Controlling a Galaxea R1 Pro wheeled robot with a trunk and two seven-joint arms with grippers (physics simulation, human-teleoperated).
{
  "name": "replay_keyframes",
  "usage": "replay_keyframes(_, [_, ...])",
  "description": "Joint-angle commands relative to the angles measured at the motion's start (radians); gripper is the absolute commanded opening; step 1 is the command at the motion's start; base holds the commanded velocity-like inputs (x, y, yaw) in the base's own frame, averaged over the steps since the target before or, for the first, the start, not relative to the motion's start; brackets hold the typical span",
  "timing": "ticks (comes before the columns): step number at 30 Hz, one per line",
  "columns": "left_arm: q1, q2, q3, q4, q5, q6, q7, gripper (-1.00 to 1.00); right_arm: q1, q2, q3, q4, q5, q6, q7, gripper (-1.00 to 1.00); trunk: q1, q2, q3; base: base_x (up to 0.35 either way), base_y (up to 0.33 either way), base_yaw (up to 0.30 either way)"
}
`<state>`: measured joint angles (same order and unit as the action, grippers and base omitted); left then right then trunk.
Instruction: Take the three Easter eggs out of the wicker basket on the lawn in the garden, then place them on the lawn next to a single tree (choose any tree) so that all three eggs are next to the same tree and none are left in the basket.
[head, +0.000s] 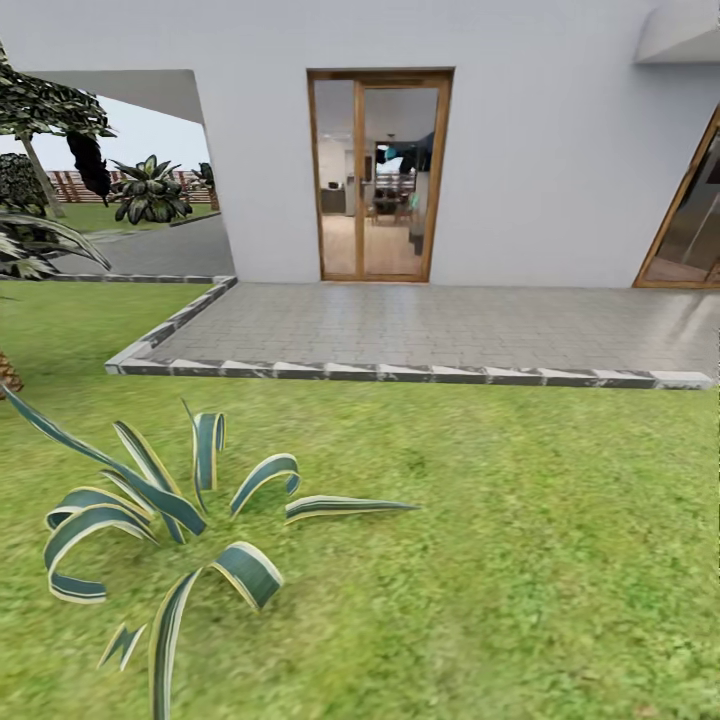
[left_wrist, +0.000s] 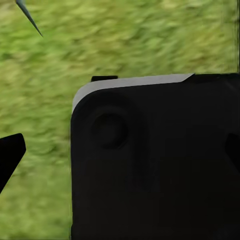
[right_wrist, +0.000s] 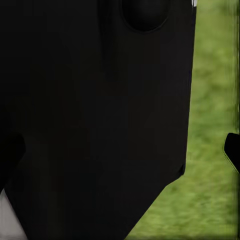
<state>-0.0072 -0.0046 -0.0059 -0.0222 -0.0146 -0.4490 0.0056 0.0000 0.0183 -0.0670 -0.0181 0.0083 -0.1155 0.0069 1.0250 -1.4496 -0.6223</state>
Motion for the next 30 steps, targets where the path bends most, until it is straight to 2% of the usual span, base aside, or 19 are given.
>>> replay_keyframes(1, [0.000,0.000,0.000,0.001,-0.002,-0.003,0.001,1.00,0.000,0.000,-0.007,0.000,0.001,-0.003,0.001,1.00,0.000,0.000,-0.001,0.000,-0.247,0.000])
replay_keyframes(30, [0.000,0.000,0.000,0.001,-0.001,-0.003,0.001,1.00,0.000,0.000,-0.007,0.000,0.001,-0.003,0.001,1.00,0.000,0.000,-0.005,0.001,-0.247,0.000])
